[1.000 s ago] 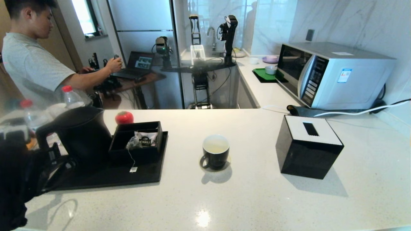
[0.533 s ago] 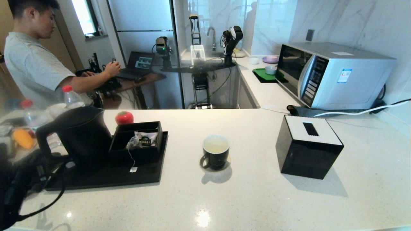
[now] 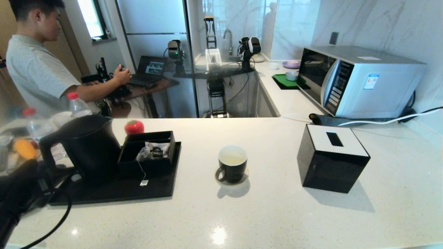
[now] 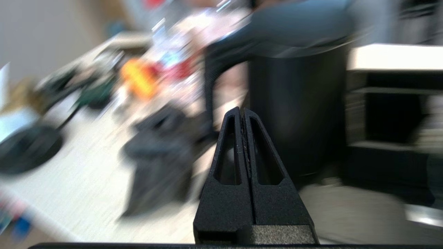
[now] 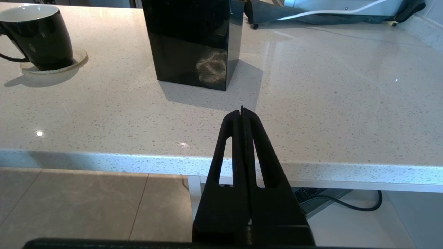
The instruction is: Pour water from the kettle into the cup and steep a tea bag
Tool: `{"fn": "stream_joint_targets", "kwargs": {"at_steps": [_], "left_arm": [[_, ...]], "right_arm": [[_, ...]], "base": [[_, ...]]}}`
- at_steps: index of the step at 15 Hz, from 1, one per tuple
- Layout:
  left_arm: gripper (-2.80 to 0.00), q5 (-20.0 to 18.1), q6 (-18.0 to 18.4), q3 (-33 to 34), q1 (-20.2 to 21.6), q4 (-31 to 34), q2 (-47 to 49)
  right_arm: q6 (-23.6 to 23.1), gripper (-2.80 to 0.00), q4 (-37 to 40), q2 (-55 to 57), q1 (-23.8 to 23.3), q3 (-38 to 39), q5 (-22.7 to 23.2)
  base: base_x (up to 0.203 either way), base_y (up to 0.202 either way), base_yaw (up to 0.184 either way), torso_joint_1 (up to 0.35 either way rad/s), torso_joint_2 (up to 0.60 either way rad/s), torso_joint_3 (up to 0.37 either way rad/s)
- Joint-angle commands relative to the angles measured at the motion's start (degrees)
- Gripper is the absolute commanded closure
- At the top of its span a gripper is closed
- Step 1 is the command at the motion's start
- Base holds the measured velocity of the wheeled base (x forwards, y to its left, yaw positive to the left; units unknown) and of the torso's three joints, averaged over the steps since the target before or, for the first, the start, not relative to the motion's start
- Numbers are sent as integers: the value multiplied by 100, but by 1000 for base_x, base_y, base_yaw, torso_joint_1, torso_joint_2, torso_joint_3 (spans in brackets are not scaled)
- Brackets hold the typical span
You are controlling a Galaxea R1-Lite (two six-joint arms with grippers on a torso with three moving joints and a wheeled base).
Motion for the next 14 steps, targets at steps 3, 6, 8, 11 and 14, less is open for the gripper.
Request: {"fn": "stream_joint_targets", "kwargs": {"at_steps": [3, 6, 8, 11, 14], "left_arm": [[0, -23, 303, -448, -1188, -277, -367], [0, -26, 407, -807, -1862, -276, -381], [0, -26, 414, -800, -2219, -274, -440], [0, -19, 423, -768, -2337, -274, -449], [0, -17, 422, -833, -2339, 23, -545]], "right_arm": [[-3, 0, -2, 7, -1, 0, 4], [-3, 0, -2, 7, 5, 0, 4], [-3, 0, -2, 7, 5, 0, 4], [-3, 0, -2, 7, -3, 0, 4], [-3, 0, -2, 7, -1, 0, 4]], "base": [[0, 0, 0, 0, 0, 0], [0, 0, 0, 0, 0, 0], [0, 0, 0, 0, 0, 0], [0, 0, 0, 0, 0, 0], [0, 0, 0, 0, 0, 0]]}}
